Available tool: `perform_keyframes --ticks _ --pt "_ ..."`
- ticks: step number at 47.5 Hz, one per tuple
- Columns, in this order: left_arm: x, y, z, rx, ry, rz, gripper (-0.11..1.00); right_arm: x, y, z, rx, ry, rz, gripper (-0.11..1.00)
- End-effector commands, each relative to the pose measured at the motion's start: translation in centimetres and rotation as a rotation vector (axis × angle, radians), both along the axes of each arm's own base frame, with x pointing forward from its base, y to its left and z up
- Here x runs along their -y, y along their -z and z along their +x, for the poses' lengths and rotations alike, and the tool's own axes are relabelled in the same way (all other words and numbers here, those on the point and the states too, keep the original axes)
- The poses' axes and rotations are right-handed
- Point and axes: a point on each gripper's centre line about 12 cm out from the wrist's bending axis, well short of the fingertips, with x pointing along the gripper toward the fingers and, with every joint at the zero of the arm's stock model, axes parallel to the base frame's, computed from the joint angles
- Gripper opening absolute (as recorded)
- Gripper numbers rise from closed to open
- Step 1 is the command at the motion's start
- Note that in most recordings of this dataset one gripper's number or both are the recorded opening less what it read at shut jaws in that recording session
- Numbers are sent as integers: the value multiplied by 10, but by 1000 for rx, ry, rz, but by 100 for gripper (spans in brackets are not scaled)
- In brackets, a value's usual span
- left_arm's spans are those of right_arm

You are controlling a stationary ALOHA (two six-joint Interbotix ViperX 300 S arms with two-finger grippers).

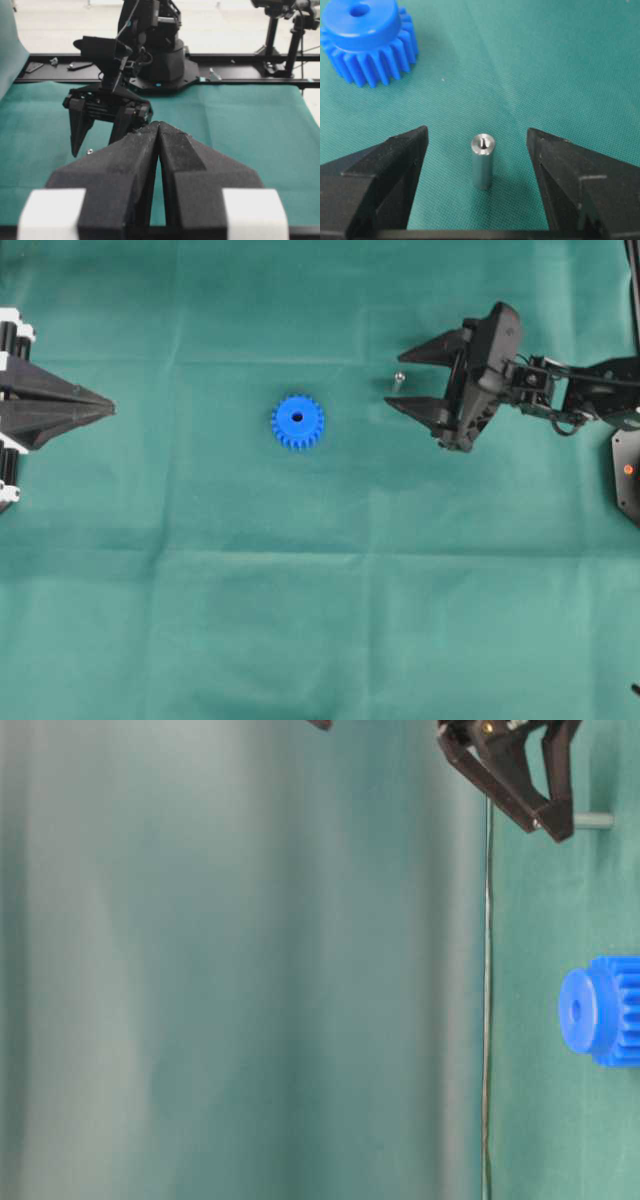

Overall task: Insert the shaft placed at a random location into the center hole of the small gear at another random location.
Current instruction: 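Lower the right gripper over the shaft and close on it, then lift the shaft and carry it left over the blue gear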

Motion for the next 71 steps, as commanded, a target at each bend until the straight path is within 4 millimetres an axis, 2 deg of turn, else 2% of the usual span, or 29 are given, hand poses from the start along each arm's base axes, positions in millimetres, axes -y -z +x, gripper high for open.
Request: perform_keyframes --ticks 1,8,13,16,21,24,40,59,71 --pt "-1 -7 3 12 -2 2 0 4 -9 7 38 3 -27 82" --pt "-1 -6 3 5 -2 2 0 4 -7 5 34 3 -25 79" --pt "-1 -6 3 2 -3 2 0 3 -6 4 28 3 -24 67" --pt "0 -5 3 0 -1 2 0 3 -6 3 26 3 -23 54" --pt "-1 -5 3 -2 -3 3 0 3 -7 4 29 3 -24 24" --pt "-1 -4 3 -6 -3 3 0 3 -7 4 29 3 -24 13" --pt "-1 -4 4 -8 -3 3 0 4 -10 5 34 4 -25 13" --pt "-1 -4 4 -8 -3 1 0 1 -61 -1 45 -9 -30 13" --pt "-1 -4 4 -8 -3 0 0 1 -63 -2 39 -11 -29 13"
